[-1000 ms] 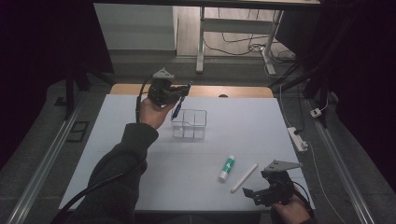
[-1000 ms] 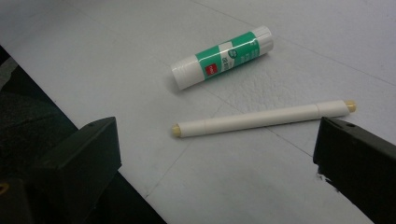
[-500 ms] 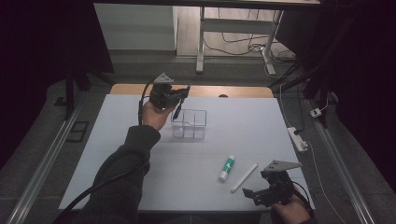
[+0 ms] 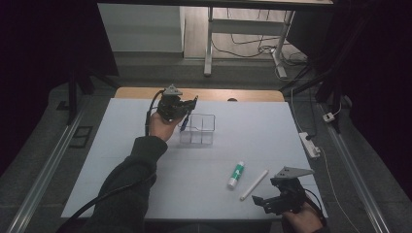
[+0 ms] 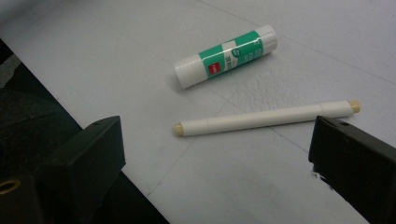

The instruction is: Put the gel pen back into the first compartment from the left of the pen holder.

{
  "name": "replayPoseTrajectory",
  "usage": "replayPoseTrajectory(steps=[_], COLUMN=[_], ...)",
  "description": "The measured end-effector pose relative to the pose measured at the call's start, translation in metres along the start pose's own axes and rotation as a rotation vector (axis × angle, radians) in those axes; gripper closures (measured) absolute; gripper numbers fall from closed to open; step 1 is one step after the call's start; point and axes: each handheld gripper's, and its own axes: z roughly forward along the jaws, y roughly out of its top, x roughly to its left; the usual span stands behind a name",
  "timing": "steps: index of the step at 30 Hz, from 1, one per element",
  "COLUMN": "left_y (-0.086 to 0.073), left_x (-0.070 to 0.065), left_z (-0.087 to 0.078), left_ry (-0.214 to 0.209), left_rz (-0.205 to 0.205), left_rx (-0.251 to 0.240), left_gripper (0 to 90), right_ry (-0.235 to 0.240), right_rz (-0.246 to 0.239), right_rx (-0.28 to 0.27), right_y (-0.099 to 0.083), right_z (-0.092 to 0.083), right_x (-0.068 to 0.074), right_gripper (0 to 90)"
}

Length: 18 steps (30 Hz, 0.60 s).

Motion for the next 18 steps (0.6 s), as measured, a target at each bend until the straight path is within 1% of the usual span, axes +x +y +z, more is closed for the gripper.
replayPoseTrajectory(steps=[7, 9, 11, 13, 14, 16, 18], left_y=[-0.014, -0.016, -0.018, -0.017, -0.016, -0.013, -0.011], left_x=[0.002, 0.002, 0.005, 0.007, 0.008, 0.008, 0.009], left_z=[0.006, 0.007, 0.006, 0.003, 0.000, -0.006, -0.011], left_ry=[0.011, 0.020, 0.016, 0.008, 0.007, 0.013, 0.015], left_rz=[-0.003, -0.005, -0.022, -0.040, -0.046, -0.043, -0.036], left_rx=[0.055, 0.058, 0.052, 0.038, 0.034, 0.029, 0.030], left_gripper=[79.4, 78.7, 77.4, 70.3, 68.3, 65.0, 58.8], right_ry=[0.001, 0.000, 0.001, 0.001, 0.001, 0.001, 0.001], right_rz=[0.000, 0.000, 0.000, 0.000, 0.001, 0.001, 0.001], right_rx=[0.002, 0.002, 0.003, 0.002, 0.002, 0.000, 0.001], right_y=[0.000, 0.000, 0.000, 0.000, 0.000, 0.000, 0.000], right_z=[0.000, 0.000, 0.000, 0.000, 0.000, 0.000, 0.000], right_x=[0.000, 0.000, 0.000, 0.000, 0.000, 0.000, 0.000], right_gripper=[3.5, 3.5, 3.5, 3.5, 3.4, 3.5, 3.5])
